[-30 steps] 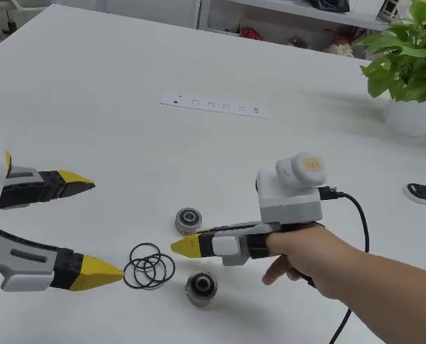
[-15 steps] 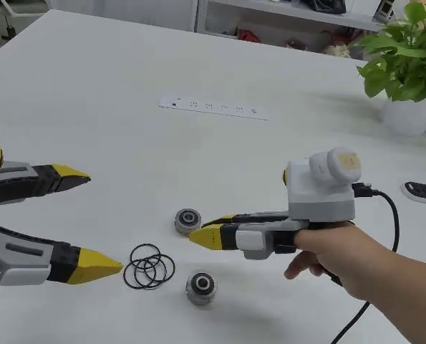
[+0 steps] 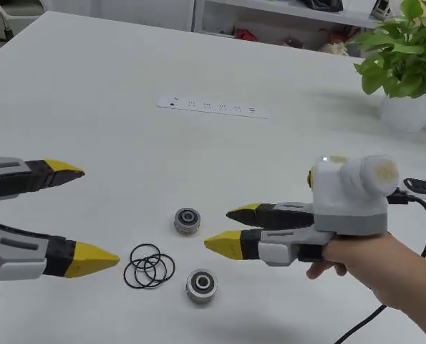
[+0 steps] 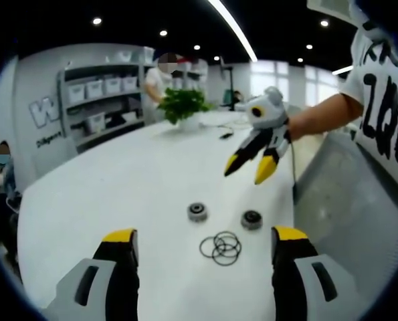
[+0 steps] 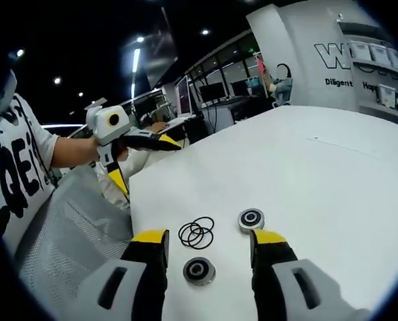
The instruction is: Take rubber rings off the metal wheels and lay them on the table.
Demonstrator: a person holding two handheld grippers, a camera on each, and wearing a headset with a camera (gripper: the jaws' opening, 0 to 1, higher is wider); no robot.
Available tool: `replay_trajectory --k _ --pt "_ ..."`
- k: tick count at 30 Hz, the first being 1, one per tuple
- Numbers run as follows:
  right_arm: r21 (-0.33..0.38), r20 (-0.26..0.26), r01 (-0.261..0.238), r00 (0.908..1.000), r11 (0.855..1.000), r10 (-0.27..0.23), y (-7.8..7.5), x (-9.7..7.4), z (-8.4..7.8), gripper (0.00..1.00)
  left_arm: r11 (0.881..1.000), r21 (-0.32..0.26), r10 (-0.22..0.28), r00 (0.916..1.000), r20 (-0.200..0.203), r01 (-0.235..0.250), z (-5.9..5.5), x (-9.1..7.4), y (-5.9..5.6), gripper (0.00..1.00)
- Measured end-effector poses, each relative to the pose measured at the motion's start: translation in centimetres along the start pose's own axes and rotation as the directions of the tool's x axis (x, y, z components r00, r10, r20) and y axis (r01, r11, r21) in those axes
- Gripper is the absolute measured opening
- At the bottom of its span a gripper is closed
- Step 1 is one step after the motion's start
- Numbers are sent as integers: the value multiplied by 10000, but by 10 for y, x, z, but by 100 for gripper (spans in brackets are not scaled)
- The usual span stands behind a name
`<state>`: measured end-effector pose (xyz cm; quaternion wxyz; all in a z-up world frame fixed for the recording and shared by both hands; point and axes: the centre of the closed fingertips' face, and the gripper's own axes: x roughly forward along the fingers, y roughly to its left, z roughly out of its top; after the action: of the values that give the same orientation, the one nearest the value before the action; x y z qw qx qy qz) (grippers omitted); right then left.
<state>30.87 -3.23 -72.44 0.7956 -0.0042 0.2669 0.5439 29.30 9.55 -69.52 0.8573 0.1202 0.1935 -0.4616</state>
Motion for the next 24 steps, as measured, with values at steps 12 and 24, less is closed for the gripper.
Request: replay_trajectory --k 12,24 --pt "-767 213 526 9985 9957 -511 -8 -25 -7 63 10000 57 60 9999 -101 -59 -7 -3 4 84" --pt "-1882 -31 841 9963 9785 -862 -11 -42 -21 78 9999 148 19 9998 -186 -16 -11 -3 5 85"
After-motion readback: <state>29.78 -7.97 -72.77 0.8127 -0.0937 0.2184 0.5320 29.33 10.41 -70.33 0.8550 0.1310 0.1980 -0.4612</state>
